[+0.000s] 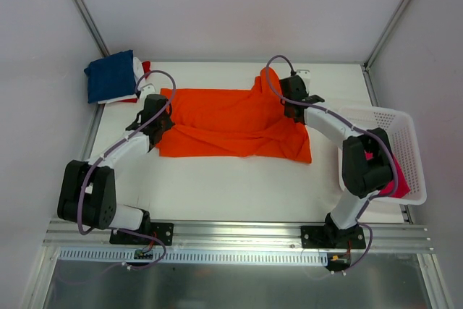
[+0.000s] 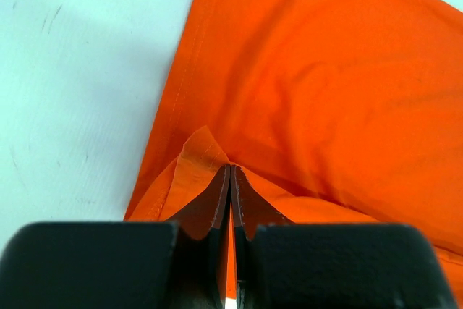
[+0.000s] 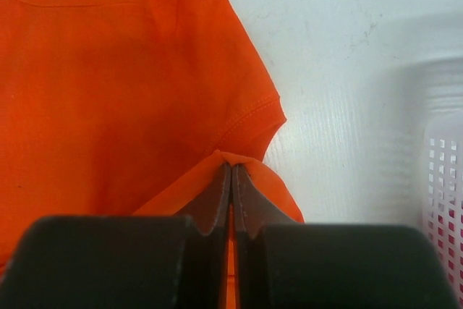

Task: Fold and stack the t-shirts
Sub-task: Fold the tshirt

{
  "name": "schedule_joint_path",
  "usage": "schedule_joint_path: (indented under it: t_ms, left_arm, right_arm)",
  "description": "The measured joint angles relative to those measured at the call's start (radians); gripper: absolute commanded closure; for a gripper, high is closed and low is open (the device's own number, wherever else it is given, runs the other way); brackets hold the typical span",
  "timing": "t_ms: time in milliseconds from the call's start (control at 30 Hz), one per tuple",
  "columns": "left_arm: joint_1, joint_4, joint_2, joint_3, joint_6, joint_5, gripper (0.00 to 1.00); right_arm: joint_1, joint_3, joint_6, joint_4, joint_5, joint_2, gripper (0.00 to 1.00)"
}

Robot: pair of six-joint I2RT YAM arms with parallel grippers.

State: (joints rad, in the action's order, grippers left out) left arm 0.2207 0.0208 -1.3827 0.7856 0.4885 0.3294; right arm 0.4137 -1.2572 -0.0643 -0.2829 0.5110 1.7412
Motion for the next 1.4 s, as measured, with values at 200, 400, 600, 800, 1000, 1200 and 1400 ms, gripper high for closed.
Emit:
schedule_joint_path:
  t_ms: [200,400,600,800,1000,1200,1400]
  left_arm:
    - [0.0,0.016,-0.039,0.031,-0.021,0.022,1.0]
    - [0.0,0.027,-0.08,0.049,-0.034,0.027,1.0]
    - [0.0,0.027,-0.106,0.055,-0.039,0.049,1.0]
    - [0.0,0.026,-0.148,0.082,-0.056,0.066,0.76]
    - [0.0,-0.021,-0.184,0.135,-0.064,0.075,0.39]
    - [0.0,-0.027,-0.2,0.161,-0.063,0.083,0.21]
    - [0.0,-0.042,-0.2,0.177,-0.062,0.082,0.19]
  right_arm:
    - [0.0,-0.039,0.008,0.01,-0.007,0.032,1.0]
    - [-0.004,-0.085,0.017,0.016,-0.008,0.076,1.0]
    - [-0.008,-0.102,0.016,0.019,-0.006,0.127,1.0]
    - [-0.01,-0.108,0.015,0.018,-0.002,0.18,0.99]
    - [-0.011,-0.122,0.008,0.019,0.01,0.21,0.48]
    - [-0.011,-0.151,0.022,0.016,0.044,0.233,0.0]
    - [-0.013,-0.234,0.032,-0.012,0.047,0.241,0.01]
